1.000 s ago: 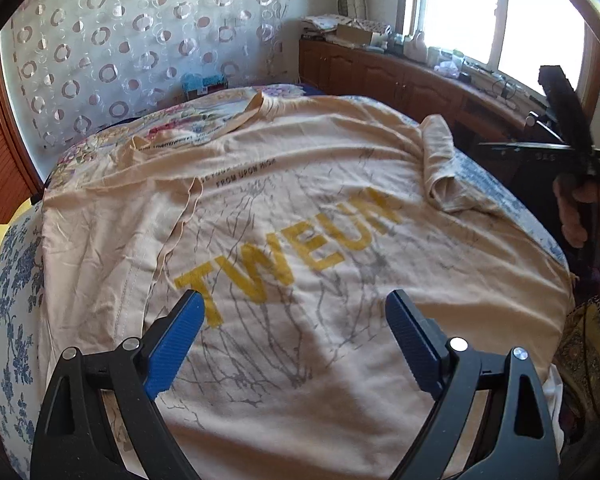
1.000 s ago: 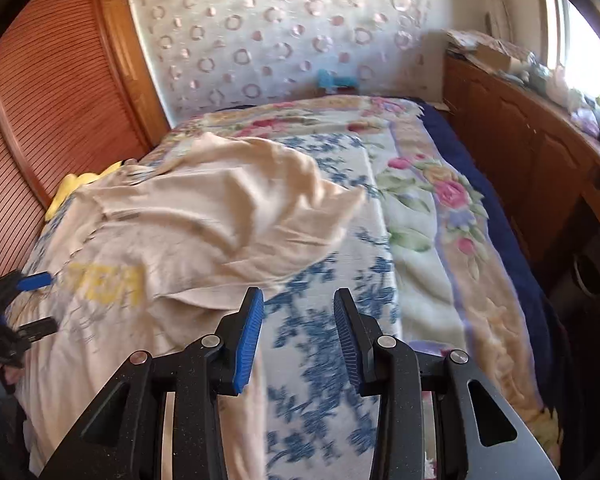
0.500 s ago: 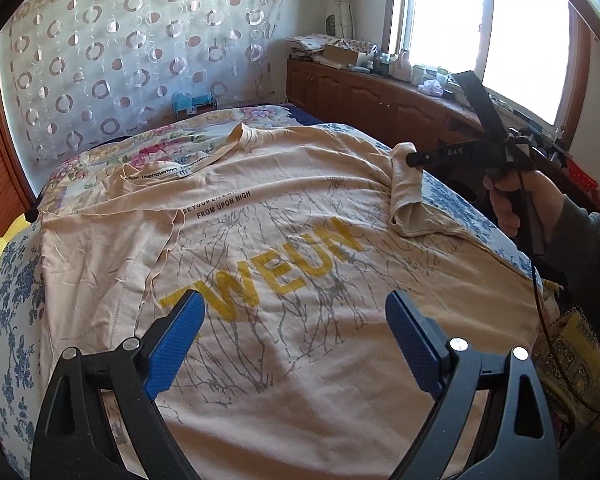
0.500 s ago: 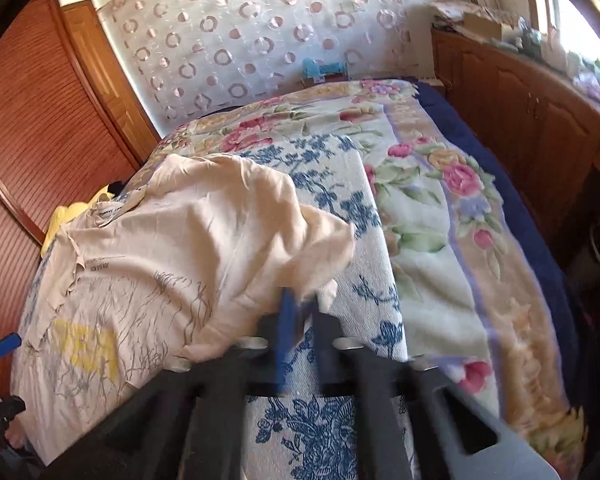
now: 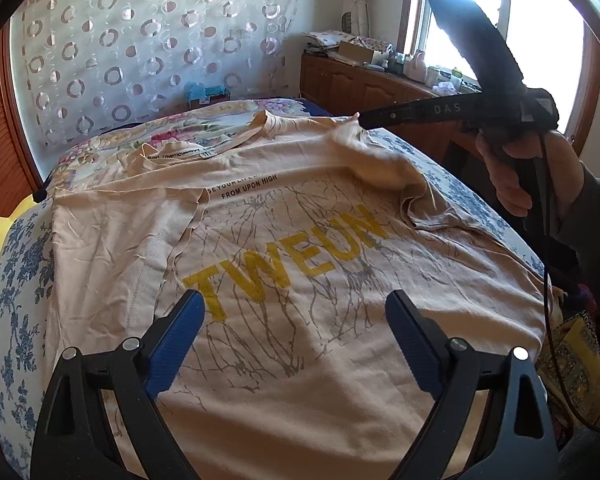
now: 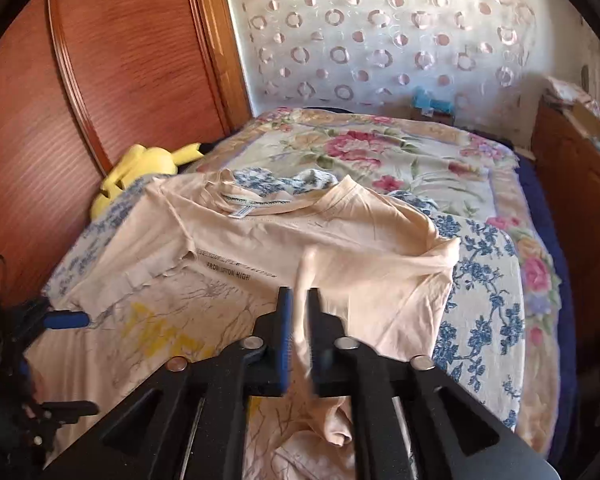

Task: Fold small clothes
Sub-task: 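Fold the grasped sleeve inward over the shirt, open right gripper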

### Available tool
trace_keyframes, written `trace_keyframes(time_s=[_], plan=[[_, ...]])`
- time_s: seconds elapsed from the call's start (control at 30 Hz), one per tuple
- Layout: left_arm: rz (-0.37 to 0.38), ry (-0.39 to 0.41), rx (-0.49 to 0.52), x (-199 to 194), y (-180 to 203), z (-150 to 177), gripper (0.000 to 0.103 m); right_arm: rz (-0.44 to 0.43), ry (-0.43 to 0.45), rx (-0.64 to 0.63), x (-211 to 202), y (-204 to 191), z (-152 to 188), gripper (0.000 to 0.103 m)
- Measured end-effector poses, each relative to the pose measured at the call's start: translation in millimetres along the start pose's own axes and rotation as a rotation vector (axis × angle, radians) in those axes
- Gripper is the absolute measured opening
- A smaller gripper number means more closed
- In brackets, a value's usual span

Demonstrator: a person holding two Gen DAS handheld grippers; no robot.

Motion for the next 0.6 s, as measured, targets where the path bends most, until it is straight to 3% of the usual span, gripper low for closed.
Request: trace_keyframes(time_s=[0.03, 0.07, 0.27, 0.47, 0.6], plan=[[0.000, 0.000, -0.002, -0.3, -1.0, 0.9, 0.093, 0.004, -0.001, 0.005, 1.9, 0.5, 1.1, 0.044], [0.001, 0.000, -0.004, -0.6, -1.9, 1.2, 0.093, 0.011, 0.007, 0.017, 2.4, 3.1, 2.7, 0.046], [0.002, -0.005, -0.018, 1.8, -7.6, 5.1, 0.093, 0.051, -0.020, 0.055, -3.9, 16.3, 26.3, 0.046], [0.007, -0.002, -0.035, 1.7, -11.1, 6.8, 0.093, 0.002, -0.059, 0.026, -26.2, -5.7, 66.3, 0.046], [0.005, 0.000, -0.046, 2.2, -12.3, 5.7, 0.093, 0.039, -0.078, -0.029, -17.2, -19.8, 77.0, 0.043]])
Point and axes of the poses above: each gripper's, at about its wrist camera, not at the fingertips, and x roughly the way its jaws point, y to its right, z to its underside, the point moved 4 cm from there along x, roughly the way its jaws point, and after that the axes turned 7 degrees about z, right-handed, at the moved point
